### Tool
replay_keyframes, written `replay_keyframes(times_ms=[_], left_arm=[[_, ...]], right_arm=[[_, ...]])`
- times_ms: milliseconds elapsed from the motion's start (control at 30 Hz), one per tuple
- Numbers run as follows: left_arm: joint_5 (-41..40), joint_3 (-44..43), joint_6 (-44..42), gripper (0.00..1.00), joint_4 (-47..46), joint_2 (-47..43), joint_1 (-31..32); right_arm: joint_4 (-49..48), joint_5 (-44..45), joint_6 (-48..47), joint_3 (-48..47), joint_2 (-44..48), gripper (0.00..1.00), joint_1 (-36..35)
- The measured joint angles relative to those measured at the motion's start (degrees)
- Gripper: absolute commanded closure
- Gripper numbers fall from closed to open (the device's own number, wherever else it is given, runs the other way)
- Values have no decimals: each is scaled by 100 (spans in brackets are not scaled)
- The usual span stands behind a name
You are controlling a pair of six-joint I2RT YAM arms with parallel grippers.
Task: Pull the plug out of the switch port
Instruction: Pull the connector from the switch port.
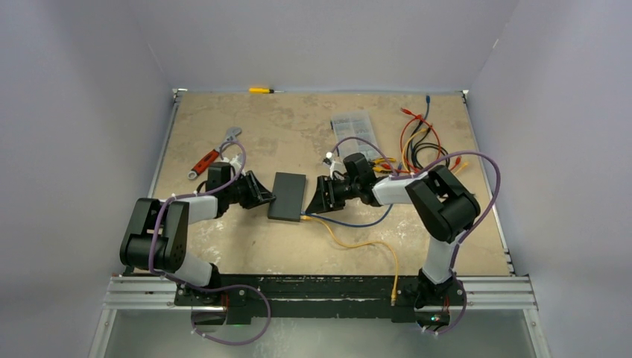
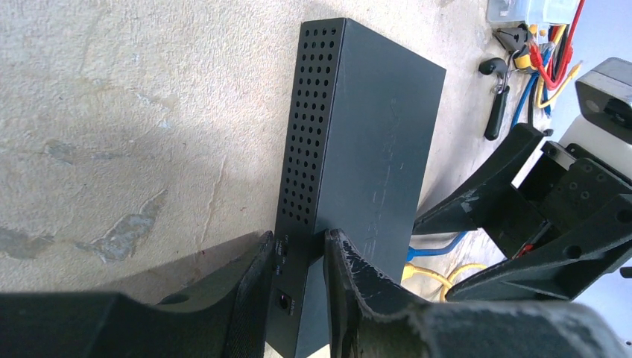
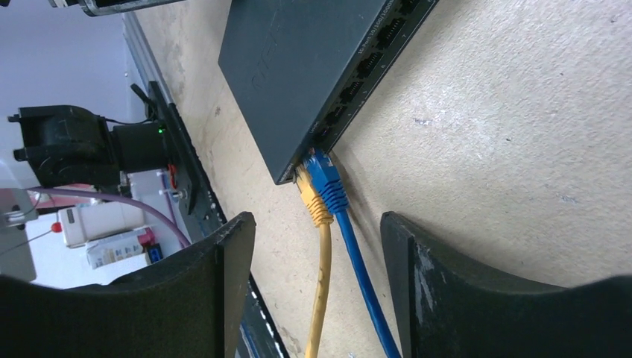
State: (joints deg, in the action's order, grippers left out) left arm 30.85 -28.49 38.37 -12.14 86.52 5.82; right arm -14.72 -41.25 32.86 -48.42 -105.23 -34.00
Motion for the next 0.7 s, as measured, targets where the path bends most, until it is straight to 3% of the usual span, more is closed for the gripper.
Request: replay_keyframes(times_ms=[267,700], left_arm=[[4,0,0,73,-4,0,0],[7,0,0,73,-2,0,4]], right_arm=[[-442,-490,216,-42,-402,46,28],[-831,-929,470,-315,-951,54,28]])
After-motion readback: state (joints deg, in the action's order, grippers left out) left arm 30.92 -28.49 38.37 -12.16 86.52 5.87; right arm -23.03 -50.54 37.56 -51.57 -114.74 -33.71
